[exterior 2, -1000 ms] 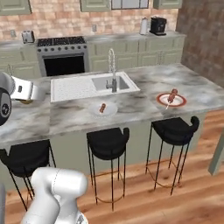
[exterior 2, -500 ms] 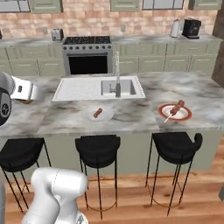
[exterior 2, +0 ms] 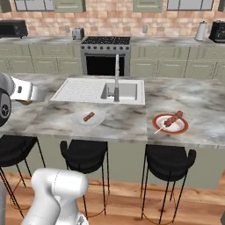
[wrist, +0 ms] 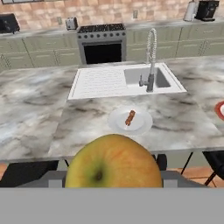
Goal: Pick up the apple and mango from the fridge and place one fruit on each plate on the dining counter.
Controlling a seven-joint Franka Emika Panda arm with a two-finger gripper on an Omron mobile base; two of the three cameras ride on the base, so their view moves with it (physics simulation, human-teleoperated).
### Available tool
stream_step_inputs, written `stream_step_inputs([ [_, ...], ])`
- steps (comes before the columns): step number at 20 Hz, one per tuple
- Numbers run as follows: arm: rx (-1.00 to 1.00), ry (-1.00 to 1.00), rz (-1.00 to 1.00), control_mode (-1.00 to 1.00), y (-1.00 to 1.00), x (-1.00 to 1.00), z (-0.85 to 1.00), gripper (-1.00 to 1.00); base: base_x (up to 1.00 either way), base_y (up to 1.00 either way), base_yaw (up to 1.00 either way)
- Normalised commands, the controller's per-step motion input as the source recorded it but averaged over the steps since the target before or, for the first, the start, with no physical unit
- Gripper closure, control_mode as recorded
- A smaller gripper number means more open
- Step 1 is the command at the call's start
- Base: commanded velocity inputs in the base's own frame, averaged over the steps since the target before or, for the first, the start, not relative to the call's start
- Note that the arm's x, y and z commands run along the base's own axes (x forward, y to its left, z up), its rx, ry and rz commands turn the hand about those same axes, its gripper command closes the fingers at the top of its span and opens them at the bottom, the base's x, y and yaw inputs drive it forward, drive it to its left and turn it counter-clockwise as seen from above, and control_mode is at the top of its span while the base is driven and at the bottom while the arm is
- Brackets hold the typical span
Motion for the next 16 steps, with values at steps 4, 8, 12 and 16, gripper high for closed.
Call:
stream_step_inputs([
  [4,0.05,0.01,0.05,-1.0,-0.06,0.19,0.0,1.0,0.39,-0.23,0.18],
  [8,0.25,0.06,0.2,-1.0,-0.46,0.75,0.0,1.0,0.0,0.0,0.0],
  [12,0.29,0.13,0.02,-1.0,-1.0,0.53,-0.15,1.0,0.0,0.0,0.0],
  [16,0.01,0.25,-0.01,-1.0,-0.53,1.0,-0.61,1.0,0.0,0.0,0.0],
])
